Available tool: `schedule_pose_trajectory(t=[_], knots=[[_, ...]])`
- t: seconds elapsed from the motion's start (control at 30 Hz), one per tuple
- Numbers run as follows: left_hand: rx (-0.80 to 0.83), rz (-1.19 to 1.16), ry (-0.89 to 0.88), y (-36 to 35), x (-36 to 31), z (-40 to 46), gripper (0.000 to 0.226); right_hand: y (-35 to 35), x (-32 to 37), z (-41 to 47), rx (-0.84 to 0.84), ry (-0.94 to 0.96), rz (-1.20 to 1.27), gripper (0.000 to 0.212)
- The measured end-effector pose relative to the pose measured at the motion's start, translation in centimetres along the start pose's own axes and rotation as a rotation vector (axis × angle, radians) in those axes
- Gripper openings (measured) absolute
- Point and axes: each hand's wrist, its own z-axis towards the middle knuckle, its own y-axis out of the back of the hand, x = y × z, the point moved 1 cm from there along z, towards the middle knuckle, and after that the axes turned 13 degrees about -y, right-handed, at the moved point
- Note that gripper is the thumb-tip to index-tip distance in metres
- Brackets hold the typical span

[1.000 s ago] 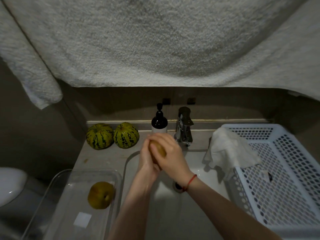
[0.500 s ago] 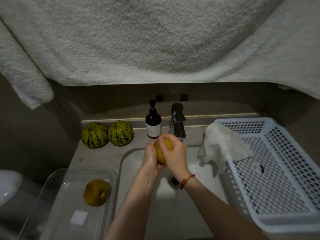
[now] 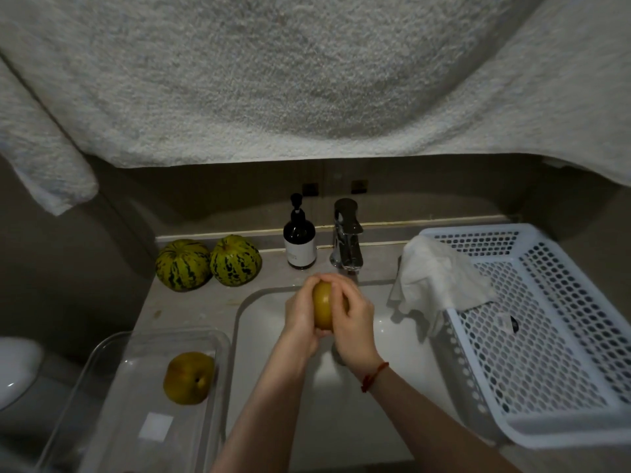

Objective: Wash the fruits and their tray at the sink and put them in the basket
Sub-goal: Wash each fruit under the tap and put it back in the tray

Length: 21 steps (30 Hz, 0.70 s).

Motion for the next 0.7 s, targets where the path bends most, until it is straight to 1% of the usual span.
schedule_pose_trajectory(t=[0.03,0.07,0.1,0.13,0.17,0.2,0.23,0.27,0.3,0.33,0.37,0.4,0.43,0.47,0.5,0.53,0.57,0.63,0.7], knots=[[-0.021,0.103,-0.178,0.0,0.4,0.0,0.006,-0.5,0.2,0.3,-0.037,-0.2,0.089,0.022],[0.01,0.213,-0.372,0.0,0.8,0.0,0.012,-0.8,0.6,0.8,-0.039,-0.421,0.178,0.019],[0.076,0.306,-0.524,0.1,1.1,-0.1,0.016,-0.9,0.8,1.3,-0.015,-0.638,0.284,0.014],[0.139,0.357,-0.622,0.3,1.1,-0.2,0.015,-0.7,1.1,1.6,0.044,-0.833,0.406,0.012],[0.191,0.372,-0.664,0.5,0.9,-0.3,0.01,-0.6,1.3,1.6,0.101,-0.955,0.516,0.017],[0.231,0.378,-0.677,0.6,0.9,-0.2,0.005,-0.5,1.5,1.5,0.134,-1.006,0.573,0.025],[0.243,0.38,-0.665,0.6,0.7,0.0,0.001,-0.5,1.5,1.3,0.143,-0.982,0.576,0.029],[0.227,0.385,-0.637,0.4,0.6,0.2,0.002,-0.6,1.3,1.1,0.111,-0.883,0.501,0.028],[0.195,0.363,-0.586,0.3,0.7,0.3,0.003,-0.6,1.1,0.6,0.042,-0.706,0.338,0.026],[0.158,0.291,-0.491,0.3,0.8,0.4,0.005,-0.4,1.0,0.0,-0.013,-0.482,0.15,0.023],[0.129,0.172,-0.337,0.2,0.8,0.3,0.009,-0.2,0.7,-0.5,-0.033,-0.263,0.011,0.023],[0.116,0.048,-0.135,0.2,0.8,0.1,0.019,0.1,0.3,-0.8,-0.015,-0.117,-0.068,0.026],[0.119,-0.061,0.068,0.3,0.6,-0.3,0.031,0.3,-0.3,-0.8,0.025,-0.021,-0.109,0.03],[0.117,-0.121,0.204,0.4,0.3,-0.5,0.04,0.6,-0.8,-1.0,0.078,0.041,-0.141,0.033],[0.106,-0.13,0.261,0.5,0.1,-0.6,0.043,0.7,-1.1,-1.1,0.125,0.07,-0.169,0.035],[0.092,-0.072,0.237,0.5,0.2,-0.6,0.041,0.7,-1.3,-1.2,0.147,0.069,-0.176,0.034],[0.059,0.019,0.153,0.4,0.6,-0.6,0.034,0.6,-1.6,-1.3,0.13,0.041,-0.148,0.031],[-0.007,0.242,-0.149,0.1,1.2,-0.4,0.017,0.0,-1.4,-1.3,0.031,-0.094,0.0,0.023],[0.052,0.433,-0.484,-0.1,1.7,-0.8,0.015,-0.7,-1.1,-0.8,-0.022,-0.374,0.189,0.021]])
